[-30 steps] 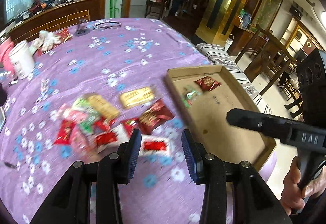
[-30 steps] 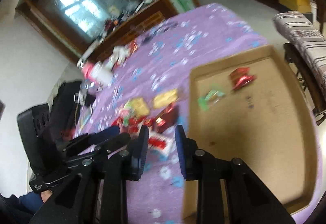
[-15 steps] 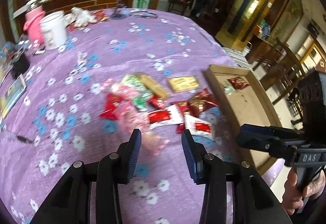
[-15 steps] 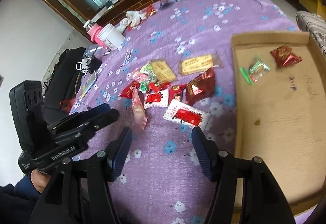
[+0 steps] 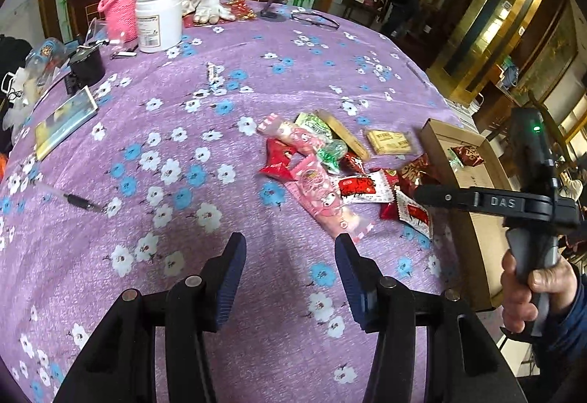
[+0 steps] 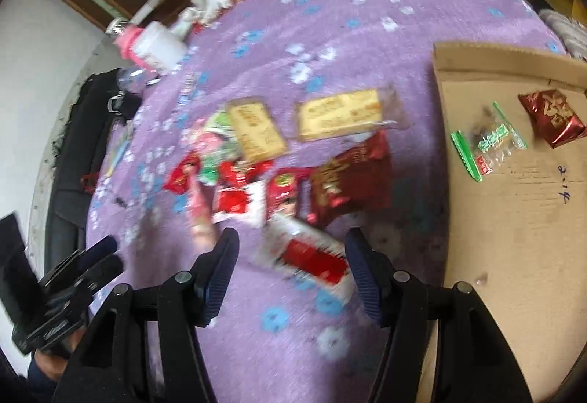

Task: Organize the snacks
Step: 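Move both open grippers back over the snack pile, then grasp the pink cartoon snack pouch with the left gripper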

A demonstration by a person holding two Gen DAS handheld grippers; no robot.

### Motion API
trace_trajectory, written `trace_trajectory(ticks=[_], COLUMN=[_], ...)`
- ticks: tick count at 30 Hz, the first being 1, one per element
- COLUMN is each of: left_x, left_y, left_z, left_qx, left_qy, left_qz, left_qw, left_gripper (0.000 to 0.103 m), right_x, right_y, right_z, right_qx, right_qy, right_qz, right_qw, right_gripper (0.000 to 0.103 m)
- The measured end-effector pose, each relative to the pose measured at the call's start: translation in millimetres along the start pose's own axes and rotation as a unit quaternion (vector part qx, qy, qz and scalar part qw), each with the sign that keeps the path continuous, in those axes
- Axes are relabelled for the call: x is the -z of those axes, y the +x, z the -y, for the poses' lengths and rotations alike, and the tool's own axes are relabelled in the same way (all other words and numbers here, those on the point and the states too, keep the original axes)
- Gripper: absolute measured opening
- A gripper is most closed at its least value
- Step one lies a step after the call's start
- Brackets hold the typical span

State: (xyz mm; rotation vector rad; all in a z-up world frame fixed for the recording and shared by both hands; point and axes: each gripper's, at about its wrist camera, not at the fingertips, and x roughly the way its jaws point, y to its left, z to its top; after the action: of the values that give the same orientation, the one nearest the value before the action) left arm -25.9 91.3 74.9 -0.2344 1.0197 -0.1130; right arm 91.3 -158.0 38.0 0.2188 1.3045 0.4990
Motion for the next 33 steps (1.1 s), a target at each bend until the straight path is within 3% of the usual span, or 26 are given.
trace_trajectory(ticks=[3, 5, 6, 10, 15, 17, 19, 24, 27, 30, 33], left_x=[1, 0, -1, -2, -2, -2, -2, -1, 1, 2, 2], left_y=[-1, 0, 0, 3, 8, 7, 7, 3, 3, 2, 6], left_z=[-2, -2, -3, 0, 13, 15, 15, 3, -3, -2, 1], left_qx=[-0.004, -0.004, -0.004, -0.001, 0.005, 0.005, 0.006, 0.003, 0.001, 0.001, 0.005], left_qy=[-0.004, -0.008, -0.009, -0.009, 0.007, 0.011, 0.010, -0.007, -0.017, -0.015, -0.012], left_qz=[0.000, -0.001, -0.001, -0.005, -0.010, -0.009, -0.009, -0.003, -0.005, -0.004, -0.009], left_qw=[1.0000, 1.0000, 1.0000, 0.9999, 0.9999, 0.9999, 0.9999, 1.0000, 0.9998, 0.9999, 0.9999], left_gripper=[0.053, 0.053, 0.053, 0.053, 0.053, 0.053, 0.053, 0.053, 0.053, 0.053, 0.053], right_x=[8, 21, 25, 27, -3, -7, -3, 35, 40, 27, 21], right_y=[1, 4, 4, -9, -2, 6, 18, 12, 2, -11, -13], right_z=[-6, -16, -21, -33, -24, -24, -26, -48, -49, -25, -24], right_qx=[-0.004, -0.064, -0.071, -0.027, 0.021, 0.003, 0.012, -0.032, -0.014, 0.002, 0.002], right_qy=[-0.007, -0.012, -0.020, -0.085, -0.104, -0.111, -0.107, -0.139, -0.155, -0.102, -0.093], right_qz=[-0.013, -0.046, -0.056, -0.025, -0.010, -0.018, -0.036, -0.081, -0.070, -0.047, -0.038], right_qw=[1.000, 0.997, 0.996, 0.996, 0.994, 0.994, 0.994, 0.986, 0.985, 0.994, 0.995], right_gripper=[0.060, 0.060, 0.060, 0.060, 0.060, 0.060, 0.060, 0.060, 0.060, 0.060, 0.060])
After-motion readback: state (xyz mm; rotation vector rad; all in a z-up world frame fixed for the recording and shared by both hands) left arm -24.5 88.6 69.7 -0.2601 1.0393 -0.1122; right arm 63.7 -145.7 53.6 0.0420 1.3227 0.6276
